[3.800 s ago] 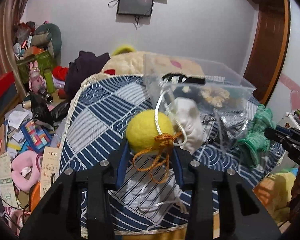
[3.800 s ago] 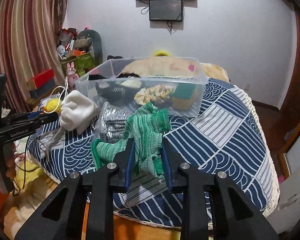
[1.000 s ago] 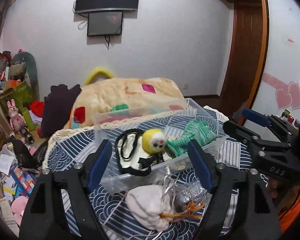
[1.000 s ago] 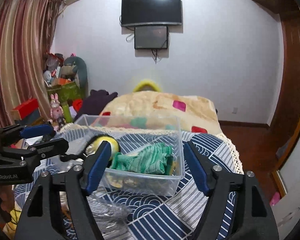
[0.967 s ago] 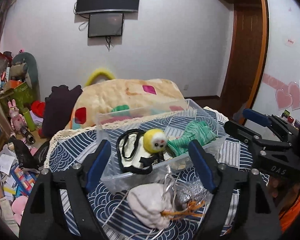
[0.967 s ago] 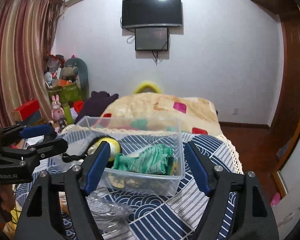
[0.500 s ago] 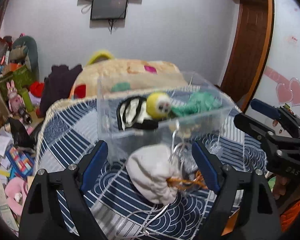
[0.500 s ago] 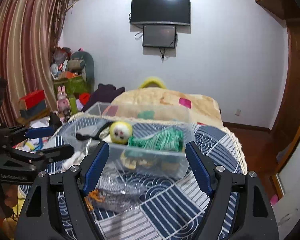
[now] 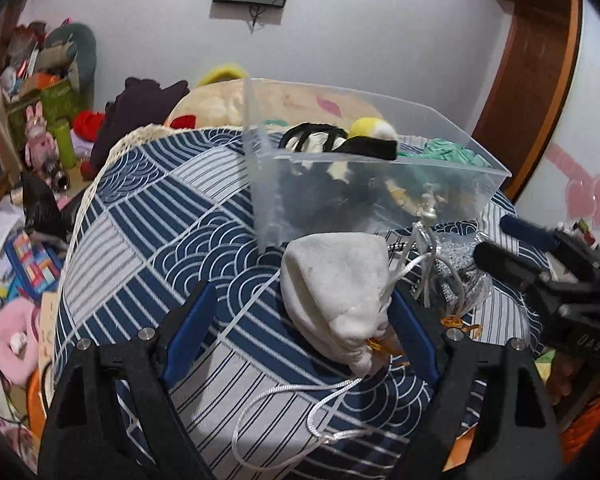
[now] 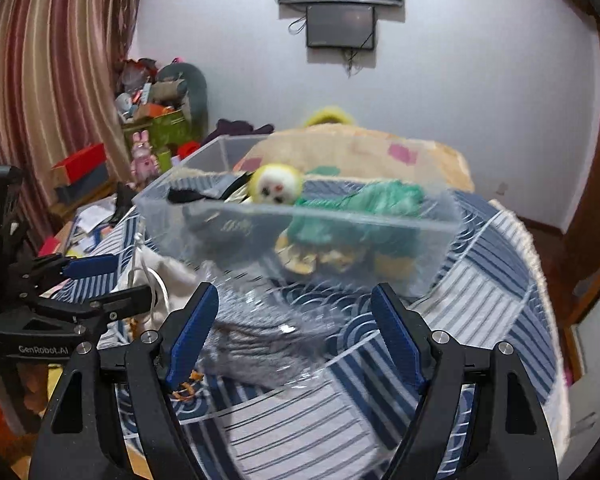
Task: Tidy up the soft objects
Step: 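Grasp the white pouch with the left tool while the right tool grasps the silver mesh bag, then place the silver mesh bag and white pouch into the clear box, opening both tools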
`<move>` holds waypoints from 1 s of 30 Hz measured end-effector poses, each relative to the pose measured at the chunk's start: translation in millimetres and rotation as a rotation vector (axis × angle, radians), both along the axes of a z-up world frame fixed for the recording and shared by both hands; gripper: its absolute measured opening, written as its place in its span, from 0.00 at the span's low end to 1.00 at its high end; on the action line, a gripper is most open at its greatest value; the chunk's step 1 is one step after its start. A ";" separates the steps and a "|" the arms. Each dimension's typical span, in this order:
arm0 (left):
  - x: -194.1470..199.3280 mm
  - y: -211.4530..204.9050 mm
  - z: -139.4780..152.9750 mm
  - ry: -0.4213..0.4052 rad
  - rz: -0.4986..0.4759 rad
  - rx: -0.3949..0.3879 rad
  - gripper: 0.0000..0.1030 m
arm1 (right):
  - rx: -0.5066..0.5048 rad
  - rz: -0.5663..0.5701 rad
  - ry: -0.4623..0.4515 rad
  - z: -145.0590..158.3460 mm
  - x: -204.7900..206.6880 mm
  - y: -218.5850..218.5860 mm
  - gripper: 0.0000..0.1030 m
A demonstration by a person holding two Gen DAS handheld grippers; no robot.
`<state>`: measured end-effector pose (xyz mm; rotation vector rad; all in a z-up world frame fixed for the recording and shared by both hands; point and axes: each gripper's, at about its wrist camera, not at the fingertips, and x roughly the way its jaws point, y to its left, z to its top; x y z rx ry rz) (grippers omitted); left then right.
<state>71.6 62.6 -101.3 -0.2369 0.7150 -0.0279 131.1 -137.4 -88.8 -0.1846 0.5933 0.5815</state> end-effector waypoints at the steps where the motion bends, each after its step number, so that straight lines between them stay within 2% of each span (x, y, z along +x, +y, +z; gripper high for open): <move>1: -1.7 1.3 -1.2 -0.001 -0.003 -0.017 0.77 | -0.008 0.009 0.011 -3.4 0.2 3.4 0.74; 4: -3.1 0.9 -3.0 -0.003 -0.023 -0.053 0.65 | -0.039 0.020 0.040 -14.7 1.0 9.1 0.74; 8: -2.4 -6.9 -3.9 -0.009 -0.057 -0.061 0.50 | -0.049 0.031 0.072 -25.6 1.1 9.0 0.73; 9: -2.6 -8.2 -3.8 -0.010 -0.063 -0.062 0.45 | -0.039 0.035 0.079 -26.0 1.1 7.3 0.70; 11: -2.9 -10.9 -2.6 -0.016 -0.073 -0.058 0.40 | -0.018 0.046 0.098 -25.6 2.1 4.4 0.55; 15: -4.1 -17.3 0.2 -0.024 -0.077 -0.034 0.30 | -0.015 0.049 0.084 -22.7 -3.6 1.2 0.44; 17: -5.9 -19.5 2.7 -0.027 -0.077 -0.028 0.27 | -0.021 0.043 0.068 -20.8 -6.0 0.2 0.39; 21: -12.0 -23.8 10.3 -0.050 -0.080 0.002 0.23 | -0.024 0.015 0.038 -15.3 -11.2 -8.0 0.38; 25: -19.0 -27.3 22.1 -0.083 -0.077 0.034 0.22 | -0.004 -0.023 0.026 -8.7 -11.5 -22.7 0.38; 30: -25.0 -23.1 42.2 -0.134 -0.064 0.035 0.22 | 0.017 -0.069 -0.011 5.1 -11.0 -39.6 0.38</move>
